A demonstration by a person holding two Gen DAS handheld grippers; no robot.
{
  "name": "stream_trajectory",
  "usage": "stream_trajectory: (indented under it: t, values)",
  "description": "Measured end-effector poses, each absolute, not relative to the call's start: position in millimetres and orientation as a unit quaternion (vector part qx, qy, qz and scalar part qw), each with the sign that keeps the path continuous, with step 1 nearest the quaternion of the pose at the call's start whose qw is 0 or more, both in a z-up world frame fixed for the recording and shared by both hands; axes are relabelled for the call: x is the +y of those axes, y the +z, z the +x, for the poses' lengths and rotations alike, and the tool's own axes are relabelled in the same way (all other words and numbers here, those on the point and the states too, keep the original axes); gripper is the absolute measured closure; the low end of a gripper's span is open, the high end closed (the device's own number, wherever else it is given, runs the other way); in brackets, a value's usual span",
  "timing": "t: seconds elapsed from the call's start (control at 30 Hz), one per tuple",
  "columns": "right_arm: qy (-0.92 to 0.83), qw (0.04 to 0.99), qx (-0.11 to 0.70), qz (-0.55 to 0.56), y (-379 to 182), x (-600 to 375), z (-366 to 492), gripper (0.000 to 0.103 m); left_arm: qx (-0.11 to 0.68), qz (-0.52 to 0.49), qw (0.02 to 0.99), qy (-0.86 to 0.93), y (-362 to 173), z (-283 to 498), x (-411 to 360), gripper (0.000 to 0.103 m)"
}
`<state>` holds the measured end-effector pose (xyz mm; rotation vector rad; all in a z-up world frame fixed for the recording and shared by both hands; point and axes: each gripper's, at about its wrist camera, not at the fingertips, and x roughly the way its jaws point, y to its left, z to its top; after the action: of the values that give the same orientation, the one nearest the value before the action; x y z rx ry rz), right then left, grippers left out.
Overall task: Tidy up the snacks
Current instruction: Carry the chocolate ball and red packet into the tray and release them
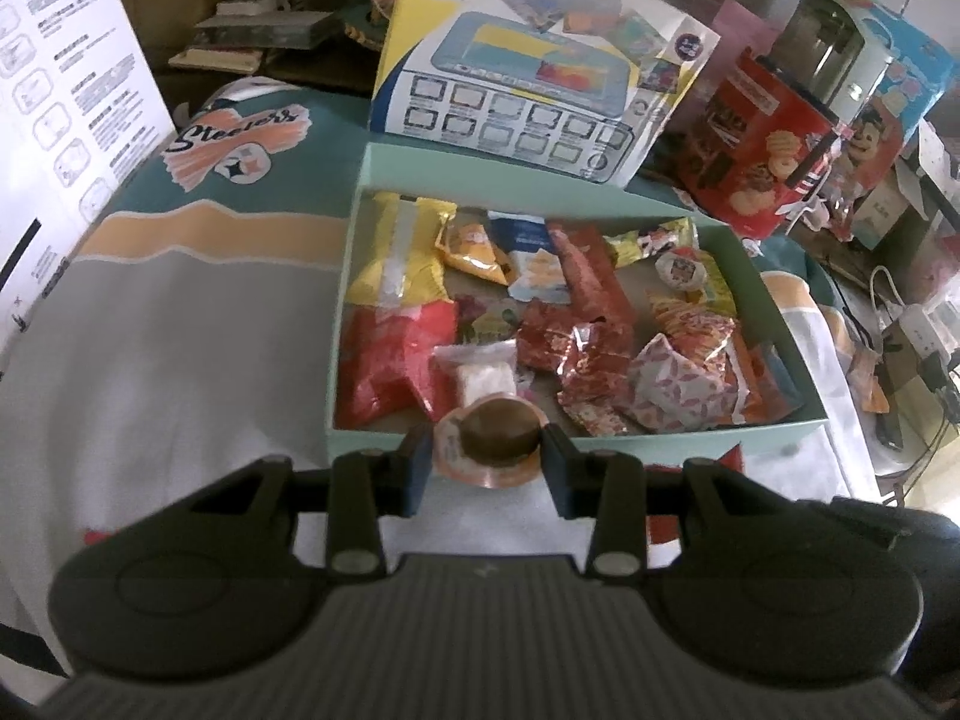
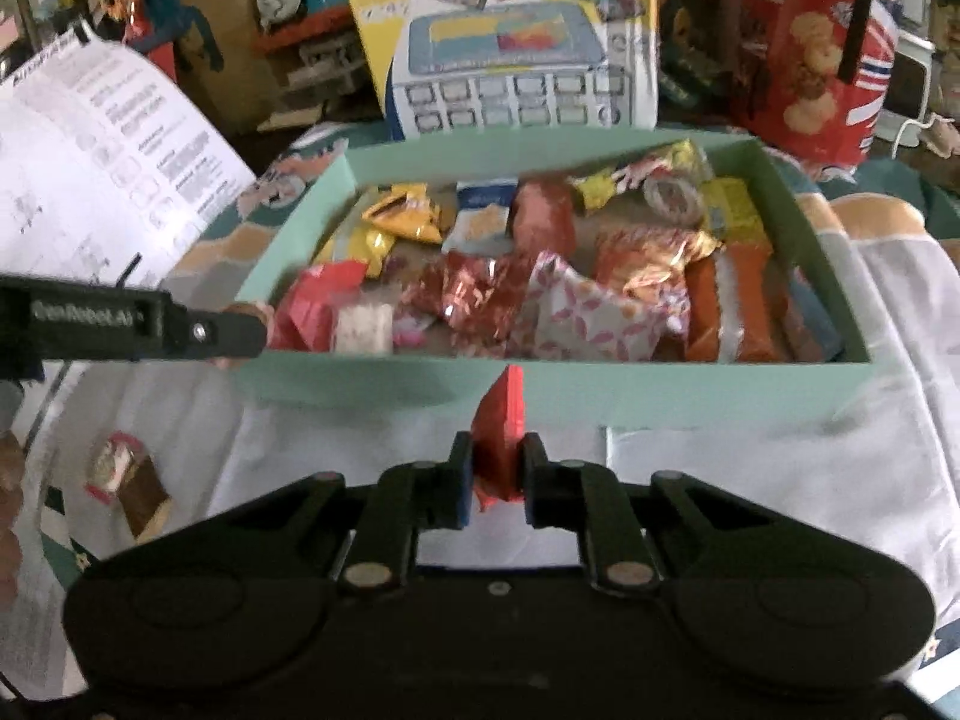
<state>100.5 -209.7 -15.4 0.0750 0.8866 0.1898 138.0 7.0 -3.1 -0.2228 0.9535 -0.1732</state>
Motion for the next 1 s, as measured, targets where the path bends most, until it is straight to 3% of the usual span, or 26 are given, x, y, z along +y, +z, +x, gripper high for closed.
stream_trajectory:
  t: [0.33, 0.67, 0.7, 0.73, 0.8, 0.83, 0.9, 1.0]
  values:
    - [0.070, 0.924, 0.366, 0.091, 32.6, -251.2, 149.0, 0.088, 0.441, -0.071, 0.887, -0.115, 9.3, 178.4, -28.3, 0.065]
    - [0.078, 0.904, 0.376, 0.190, 15.7, -296.1, 248.0, 0.088, 0.439, -0.033, 0.888, -0.132, 1.8, 259.0, -82.7, 0.064]
    - [0.080, 0.901, 0.378, 0.197, 11.9, -299.3, 256.1, 0.084, 0.441, -0.033, 0.887, -0.130, -0.4, 265.5, -87.7, 0.059]
    - [0.076, 0.900, 0.379, 0.200, 9.4, -301.7, 261.9, 0.079, 0.445, -0.031, 0.886, -0.126, -3.4, 272.5, -93.2, 0.039]
    - [0.056, 0.905, 0.372, 0.200, 4.6, -306.4, 267.7, 0.041, 0.446, -0.023, 0.888, -0.113, -7.8, 278.7, -98.8, 0.015]
    - [0.049, 0.907, 0.368, 0.200, 3.5, -307.8, 267.3, 0.026, 0.441, -0.016, 0.891, -0.105, -9.7, 279.3, -100.9, 0.012]
    - [0.044, 0.909, 0.362, 0.201, 0.9, -312.1, 263.5, 0.011, 0.444, -0.009, 0.890, -0.101, -13.9, 279.7, -100.7, 0.010]
    - [0.035, 0.914, 0.361, 0.181, -2.8, -310.8, 257.9, 0.000, 0.457, -0.016, 0.884, -0.096, -20.9, 278.4, -96.0, 0.008]
